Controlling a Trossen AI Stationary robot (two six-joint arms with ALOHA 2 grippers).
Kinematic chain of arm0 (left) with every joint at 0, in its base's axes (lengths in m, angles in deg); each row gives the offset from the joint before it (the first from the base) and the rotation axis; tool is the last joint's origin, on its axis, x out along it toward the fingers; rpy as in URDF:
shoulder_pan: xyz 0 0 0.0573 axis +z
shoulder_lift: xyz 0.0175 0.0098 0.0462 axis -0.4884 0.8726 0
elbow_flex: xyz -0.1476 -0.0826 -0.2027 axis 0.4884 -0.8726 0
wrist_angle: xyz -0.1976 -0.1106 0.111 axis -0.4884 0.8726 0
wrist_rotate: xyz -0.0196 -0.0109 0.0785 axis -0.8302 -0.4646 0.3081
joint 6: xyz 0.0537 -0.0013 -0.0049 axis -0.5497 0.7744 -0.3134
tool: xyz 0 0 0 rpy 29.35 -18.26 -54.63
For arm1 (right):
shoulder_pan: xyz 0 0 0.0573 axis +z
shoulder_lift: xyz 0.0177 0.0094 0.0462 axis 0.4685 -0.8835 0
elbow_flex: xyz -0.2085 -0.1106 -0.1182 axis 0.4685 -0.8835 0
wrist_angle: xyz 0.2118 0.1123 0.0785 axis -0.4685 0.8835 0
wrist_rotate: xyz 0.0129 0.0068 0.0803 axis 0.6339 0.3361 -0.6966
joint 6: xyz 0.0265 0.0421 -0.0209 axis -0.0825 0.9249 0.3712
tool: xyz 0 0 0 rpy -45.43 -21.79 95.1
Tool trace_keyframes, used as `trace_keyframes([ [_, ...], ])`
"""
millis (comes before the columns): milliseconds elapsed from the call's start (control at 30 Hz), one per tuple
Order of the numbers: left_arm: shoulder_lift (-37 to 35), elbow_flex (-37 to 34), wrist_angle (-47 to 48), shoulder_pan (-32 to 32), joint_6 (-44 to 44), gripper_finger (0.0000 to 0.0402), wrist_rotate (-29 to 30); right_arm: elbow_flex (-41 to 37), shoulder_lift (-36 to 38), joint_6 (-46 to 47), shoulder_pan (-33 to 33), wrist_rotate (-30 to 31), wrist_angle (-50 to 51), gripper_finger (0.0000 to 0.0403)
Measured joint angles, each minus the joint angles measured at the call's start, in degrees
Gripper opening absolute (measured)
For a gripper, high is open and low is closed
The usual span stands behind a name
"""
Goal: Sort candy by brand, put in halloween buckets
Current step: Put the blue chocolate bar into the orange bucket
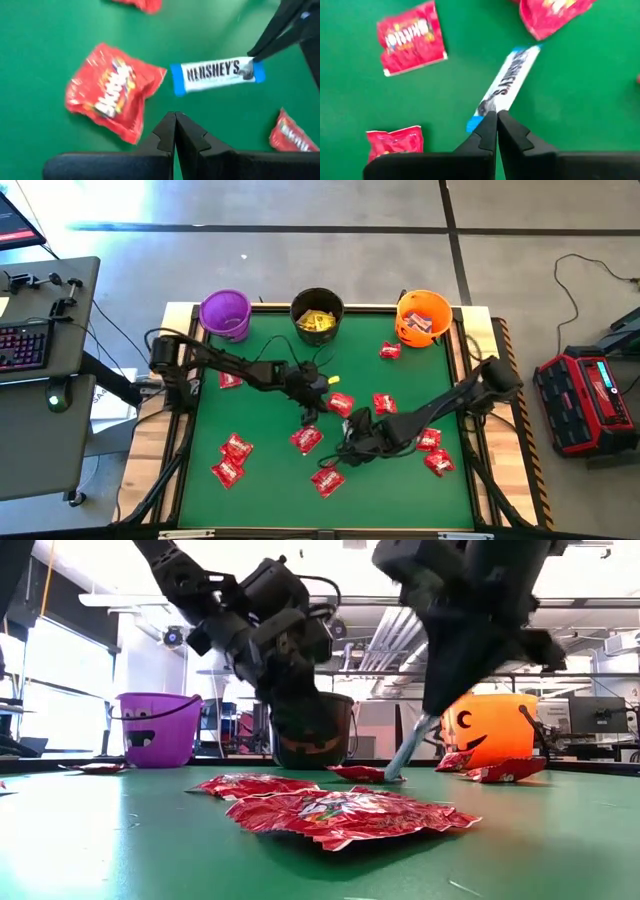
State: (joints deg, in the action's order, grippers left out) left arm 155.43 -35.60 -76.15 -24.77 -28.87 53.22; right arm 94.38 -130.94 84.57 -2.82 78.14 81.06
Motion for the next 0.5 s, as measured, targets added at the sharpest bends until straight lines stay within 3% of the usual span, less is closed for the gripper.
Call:
trace_keyframes([
  [500, -17.6, 0.1, 3.1, 6.4, -1.6, 0.0, 0.0, 0.1, 15.1, 0.0, -4.5, 9.5, 17.6, 0.0],
])
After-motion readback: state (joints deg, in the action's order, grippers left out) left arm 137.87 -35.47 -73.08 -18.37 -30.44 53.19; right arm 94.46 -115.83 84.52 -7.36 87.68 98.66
